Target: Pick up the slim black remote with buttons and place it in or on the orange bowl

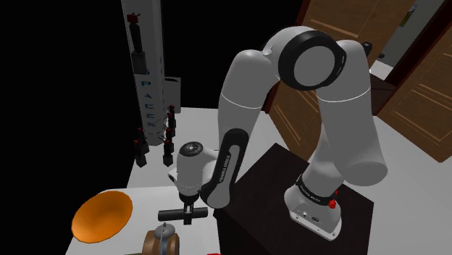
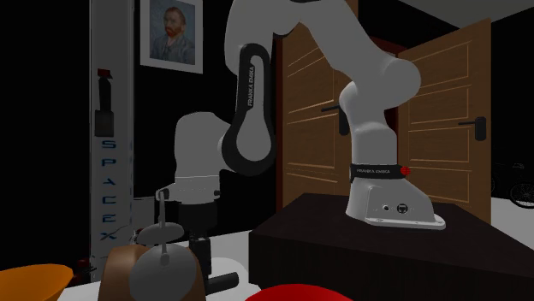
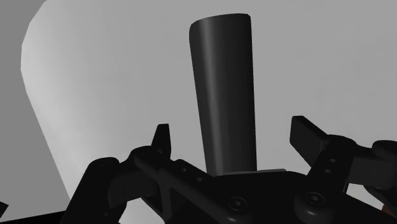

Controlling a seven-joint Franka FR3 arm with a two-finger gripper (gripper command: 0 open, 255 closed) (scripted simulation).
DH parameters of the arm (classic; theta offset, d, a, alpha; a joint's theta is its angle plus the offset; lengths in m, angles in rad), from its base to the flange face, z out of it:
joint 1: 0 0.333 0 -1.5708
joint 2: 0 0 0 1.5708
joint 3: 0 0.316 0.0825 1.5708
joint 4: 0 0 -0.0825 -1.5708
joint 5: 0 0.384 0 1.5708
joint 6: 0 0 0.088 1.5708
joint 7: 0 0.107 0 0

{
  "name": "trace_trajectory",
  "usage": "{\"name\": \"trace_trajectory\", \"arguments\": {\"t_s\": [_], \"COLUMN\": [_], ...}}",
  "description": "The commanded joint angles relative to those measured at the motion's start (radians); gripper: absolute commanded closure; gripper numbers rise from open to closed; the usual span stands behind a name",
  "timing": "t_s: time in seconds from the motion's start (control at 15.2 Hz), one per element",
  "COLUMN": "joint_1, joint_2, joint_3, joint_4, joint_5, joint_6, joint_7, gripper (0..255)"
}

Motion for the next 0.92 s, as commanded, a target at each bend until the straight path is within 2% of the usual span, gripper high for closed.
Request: {"name": "trace_trajectory", "arguments": {"t_s": [0.0,0.26,0.33,0.86], "joint_1": [0.002,0.002,0.002,0.000], "joint_2": [0.003,0.003,0.003,0.003], "joint_3": [-0.001,-0.001,-0.001,-0.001], "joint_4": [0.001,0.001,0.001,-0.003], "joint_5": [0.000,0.000,0.000,-0.001], "joint_6": [0.003,0.003,0.003,0.006], "joint_7": [0.001,0.001,0.001,0.000], "gripper": [0,0,255,255]}}
